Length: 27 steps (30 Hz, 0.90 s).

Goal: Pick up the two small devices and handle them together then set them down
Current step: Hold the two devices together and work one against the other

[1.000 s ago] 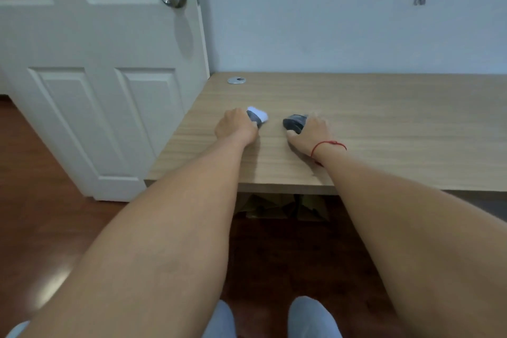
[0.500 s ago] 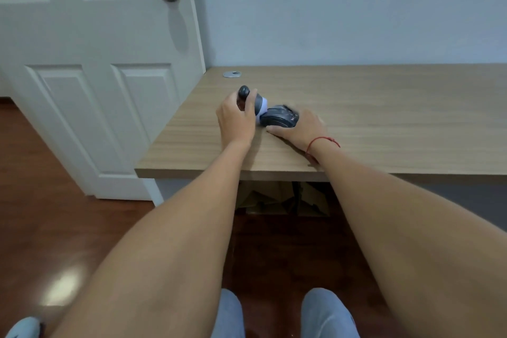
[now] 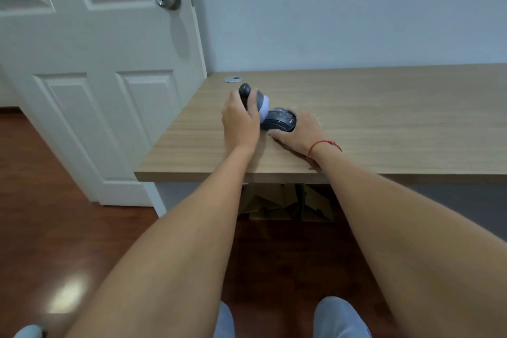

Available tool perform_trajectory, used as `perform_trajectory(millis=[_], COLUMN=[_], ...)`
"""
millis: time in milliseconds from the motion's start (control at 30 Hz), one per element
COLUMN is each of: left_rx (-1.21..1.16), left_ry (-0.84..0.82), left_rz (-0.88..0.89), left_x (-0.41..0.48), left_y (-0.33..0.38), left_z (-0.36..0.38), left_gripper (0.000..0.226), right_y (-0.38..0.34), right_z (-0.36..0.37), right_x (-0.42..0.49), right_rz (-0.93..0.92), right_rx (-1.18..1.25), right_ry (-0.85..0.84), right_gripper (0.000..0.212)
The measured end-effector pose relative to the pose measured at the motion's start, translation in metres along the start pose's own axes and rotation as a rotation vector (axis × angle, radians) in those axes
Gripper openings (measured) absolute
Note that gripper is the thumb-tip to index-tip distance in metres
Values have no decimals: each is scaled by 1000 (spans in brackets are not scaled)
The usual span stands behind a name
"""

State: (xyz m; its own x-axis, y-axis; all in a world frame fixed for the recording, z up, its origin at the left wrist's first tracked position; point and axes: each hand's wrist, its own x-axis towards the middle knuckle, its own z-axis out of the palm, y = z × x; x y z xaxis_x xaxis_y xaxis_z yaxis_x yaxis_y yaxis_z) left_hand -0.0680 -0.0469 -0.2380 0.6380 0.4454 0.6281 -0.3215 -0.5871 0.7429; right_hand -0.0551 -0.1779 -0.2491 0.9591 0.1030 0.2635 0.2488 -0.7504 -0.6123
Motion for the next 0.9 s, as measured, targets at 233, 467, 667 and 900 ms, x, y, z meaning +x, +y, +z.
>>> perform_trajectory(millis=[233,467,667,900], left_rx=[169,120,-66,85], left_ry=[-19,-62,-17,-10], left_rz=[-100,-101,83,27], left_x=[1,2,-3,-5], left_y=[-8,-6,7,2], left_z=[3,5,3,6], left_gripper=[29,31,27,28], right_y=[0,0,0,0], right_z=[0,0,2,4], right_x=[-1,-2,1,2], right_rz=[-42,-51,-21,1], right_rx=[-5,-6,-1,34], right_ry=[-5,-2,34,60], right_gripper=[55,55,56,61])
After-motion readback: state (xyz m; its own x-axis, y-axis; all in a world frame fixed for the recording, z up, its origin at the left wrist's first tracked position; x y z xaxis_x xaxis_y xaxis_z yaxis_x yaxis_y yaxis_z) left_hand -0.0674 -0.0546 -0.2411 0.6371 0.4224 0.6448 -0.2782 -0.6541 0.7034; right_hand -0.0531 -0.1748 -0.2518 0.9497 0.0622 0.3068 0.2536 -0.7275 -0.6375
